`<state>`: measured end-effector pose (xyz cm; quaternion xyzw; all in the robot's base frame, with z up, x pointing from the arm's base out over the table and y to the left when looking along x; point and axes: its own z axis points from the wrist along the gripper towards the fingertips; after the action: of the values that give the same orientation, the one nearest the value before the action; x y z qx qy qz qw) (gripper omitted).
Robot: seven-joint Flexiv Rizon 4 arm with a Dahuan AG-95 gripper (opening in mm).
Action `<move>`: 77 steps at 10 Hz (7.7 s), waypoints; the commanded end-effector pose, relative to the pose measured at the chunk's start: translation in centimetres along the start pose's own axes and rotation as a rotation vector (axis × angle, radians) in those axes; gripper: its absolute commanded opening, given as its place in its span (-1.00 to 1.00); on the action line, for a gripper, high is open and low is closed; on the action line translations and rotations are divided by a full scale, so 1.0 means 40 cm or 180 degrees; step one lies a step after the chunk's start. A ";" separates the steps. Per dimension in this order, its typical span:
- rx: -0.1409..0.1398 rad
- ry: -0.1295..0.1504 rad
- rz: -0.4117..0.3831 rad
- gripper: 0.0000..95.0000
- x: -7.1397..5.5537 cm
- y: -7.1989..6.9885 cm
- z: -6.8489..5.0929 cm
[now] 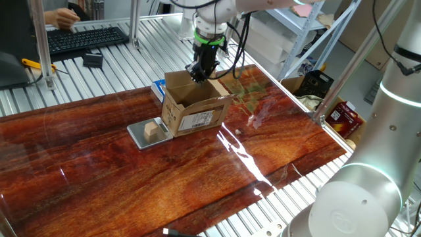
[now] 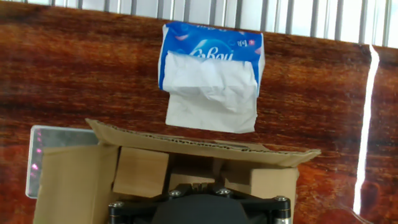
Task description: Open a box
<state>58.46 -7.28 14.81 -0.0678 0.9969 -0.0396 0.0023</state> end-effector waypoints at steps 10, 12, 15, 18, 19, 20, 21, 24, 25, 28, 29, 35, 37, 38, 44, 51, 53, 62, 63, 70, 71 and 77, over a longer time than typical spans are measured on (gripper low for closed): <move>0.0223 -0.0200 -0.0128 -1.00 0.017 -0.008 0.089; 0.0317 -0.0227 -0.0157 -1.00 0.017 -0.010 0.101; 0.0426 -0.0273 -0.0225 -1.00 0.017 -0.020 0.120; 0.0530 -0.0271 -0.0343 -1.00 0.005 -0.039 0.107; 0.0545 -0.0277 -0.0369 -1.00 0.001 -0.048 0.102; 0.0556 -0.0271 -0.0375 -1.00 -0.004 -0.057 0.095; 0.0565 -0.0271 -0.0376 -1.00 -0.007 -0.064 0.091; 0.0580 -0.0243 -0.0375 -1.00 -0.019 -0.096 0.068; 0.0579 -0.0222 -0.0373 -1.00 -0.024 -0.113 0.055; 0.0589 -0.0210 -0.0373 -1.00 -0.029 -0.135 0.039; 0.0579 -0.0201 -0.0372 -1.00 -0.029 -0.135 0.038; -0.0472 -0.0150 0.0047 -1.00 -0.026 -0.137 0.026; -0.0540 -0.0151 0.0088 -1.00 -0.026 -0.137 0.025; -0.0618 -0.0135 0.0135 -1.00 -0.025 -0.137 0.022; -0.0578 -0.0074 0.0256 -1.00 -0.003 -0.102 0.006; -0.0537 -0.0100 0.0253 -1.00 0.002 -0.092 -0.034; -0.0530 -0.0089 0.0255 -1.00 0.003 -0.087 -0.038; -0.0401 -0.0067 0.0343 -1.00 0.003 -0.086 -0.038; -0.0417 -0.0073 0.0361 -1.00 0.003 -0.086 -0.038; -0.0528 0.0111 0.0831 -1.00 0.003 -0.086 -0.038; -0.0561 0.0136 0.0883 -1.00 0.003 -0.086 -0.038; -0.0425 0.0156 0.0966 -1.00 0.003 -0.086 -0.038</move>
<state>58.80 -10.55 16.60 0.0860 0.9958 0.0253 -0.0200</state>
